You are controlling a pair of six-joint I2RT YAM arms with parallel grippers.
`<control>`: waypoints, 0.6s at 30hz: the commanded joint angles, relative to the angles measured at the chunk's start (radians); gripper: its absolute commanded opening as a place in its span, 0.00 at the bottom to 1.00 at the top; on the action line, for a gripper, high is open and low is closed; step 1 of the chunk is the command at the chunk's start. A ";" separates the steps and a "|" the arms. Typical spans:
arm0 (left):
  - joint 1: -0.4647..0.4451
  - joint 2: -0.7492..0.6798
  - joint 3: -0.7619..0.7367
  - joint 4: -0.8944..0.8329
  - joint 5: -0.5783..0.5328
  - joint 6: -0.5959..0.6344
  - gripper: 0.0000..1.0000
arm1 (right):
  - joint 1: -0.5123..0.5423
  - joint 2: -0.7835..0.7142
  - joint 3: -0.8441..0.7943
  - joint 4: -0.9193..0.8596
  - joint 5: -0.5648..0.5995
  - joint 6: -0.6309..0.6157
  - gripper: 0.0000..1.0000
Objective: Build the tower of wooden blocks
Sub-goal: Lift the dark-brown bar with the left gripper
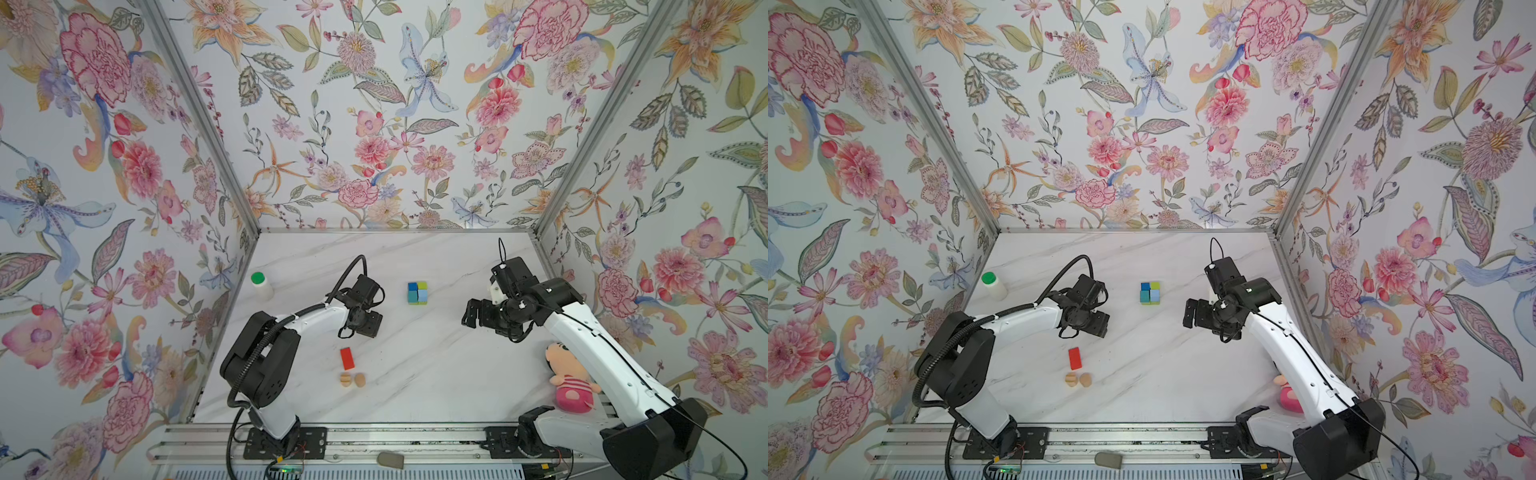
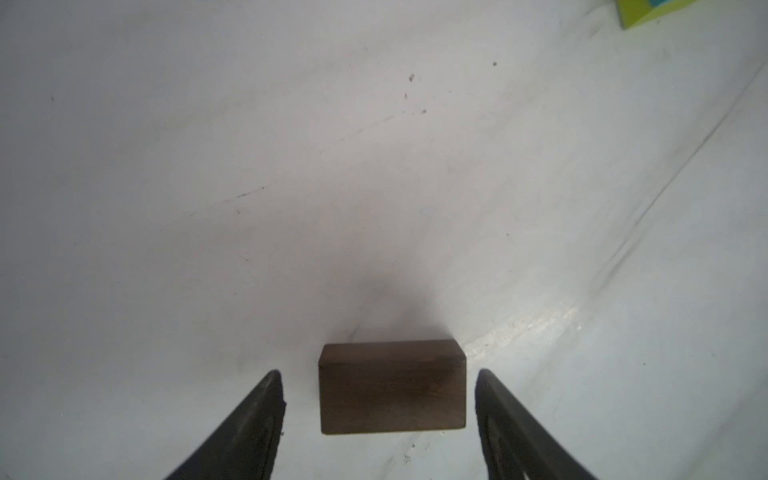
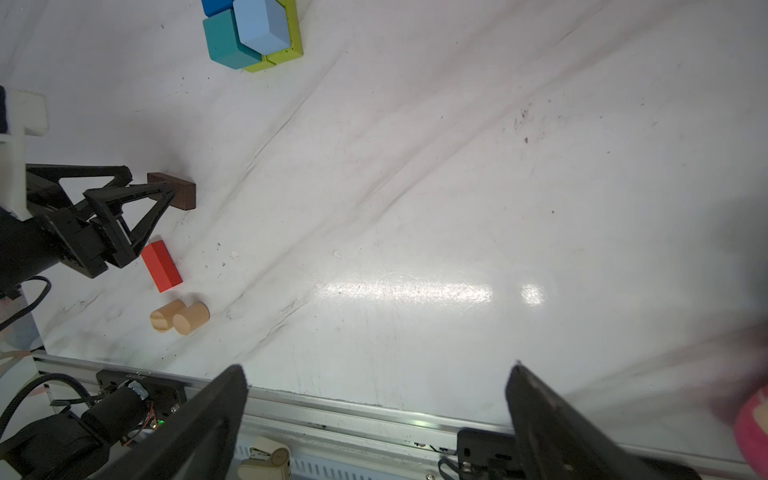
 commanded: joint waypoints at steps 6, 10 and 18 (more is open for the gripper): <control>0.010 -0.011 -0.026 -0.006 0.016 0.013 0.75 | 0.000 -0.018 0.008 -0.014 -0.011 0.009 0.99; 0.010 -0.001 -0.029 0.003 0.028 0.016 0.75 | 0.006 -0.020 0.002 -0.012 -0.010 0.018 0.99; 0.010 0.006 -0.035 0.009 0.033 0.020 0.74 | 0.019 -0.018 -0.003 -0.012 -0.002 0.030 0.99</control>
